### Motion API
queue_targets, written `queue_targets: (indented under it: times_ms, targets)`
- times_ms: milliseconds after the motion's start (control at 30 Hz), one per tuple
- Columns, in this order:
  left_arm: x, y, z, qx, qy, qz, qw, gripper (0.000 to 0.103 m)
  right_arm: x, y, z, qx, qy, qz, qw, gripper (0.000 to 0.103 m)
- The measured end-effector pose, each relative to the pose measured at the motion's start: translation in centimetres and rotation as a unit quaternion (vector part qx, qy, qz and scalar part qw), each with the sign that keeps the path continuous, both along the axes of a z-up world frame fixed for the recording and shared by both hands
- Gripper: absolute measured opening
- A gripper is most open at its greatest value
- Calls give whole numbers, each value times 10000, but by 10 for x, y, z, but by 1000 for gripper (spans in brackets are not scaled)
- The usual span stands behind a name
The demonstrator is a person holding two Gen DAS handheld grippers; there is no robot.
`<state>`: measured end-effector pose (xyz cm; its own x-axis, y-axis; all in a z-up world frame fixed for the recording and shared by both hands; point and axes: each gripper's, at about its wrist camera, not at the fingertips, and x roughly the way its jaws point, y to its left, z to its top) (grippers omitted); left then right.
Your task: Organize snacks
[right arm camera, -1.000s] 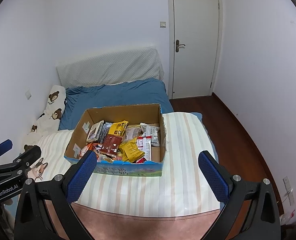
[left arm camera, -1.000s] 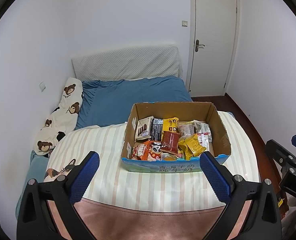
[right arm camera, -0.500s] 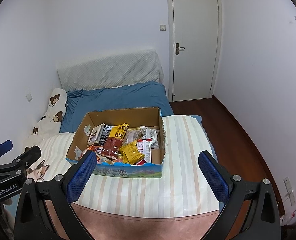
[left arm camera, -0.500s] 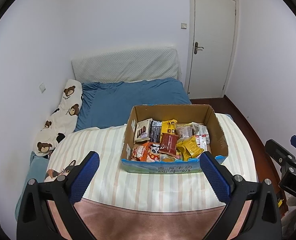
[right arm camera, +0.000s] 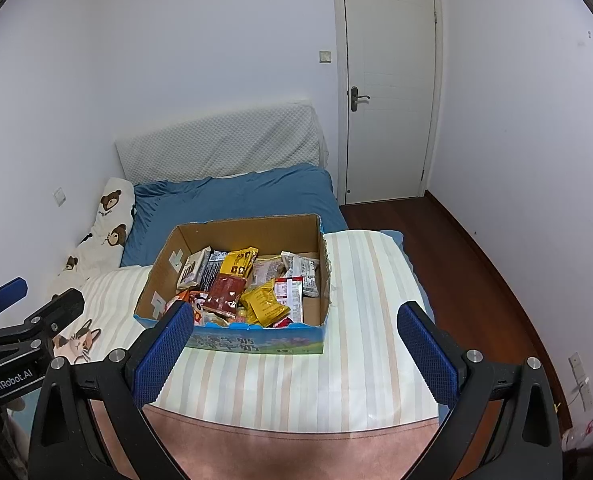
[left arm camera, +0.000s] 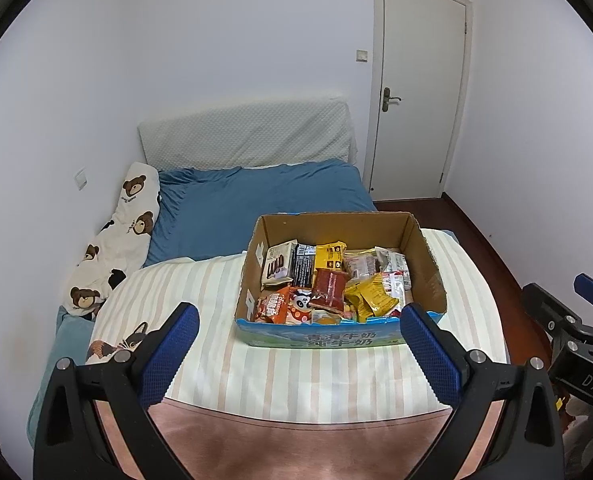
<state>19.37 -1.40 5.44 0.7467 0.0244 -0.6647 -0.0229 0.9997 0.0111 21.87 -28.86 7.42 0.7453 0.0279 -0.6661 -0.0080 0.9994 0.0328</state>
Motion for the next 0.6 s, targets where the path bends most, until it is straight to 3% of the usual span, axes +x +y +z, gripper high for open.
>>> queue_targets:
  times_ms: [600]
  targets:
    - [-3,-1,-10,-81,157,-66,9998,103,-11,4,-3,18,131,10,9999,103]
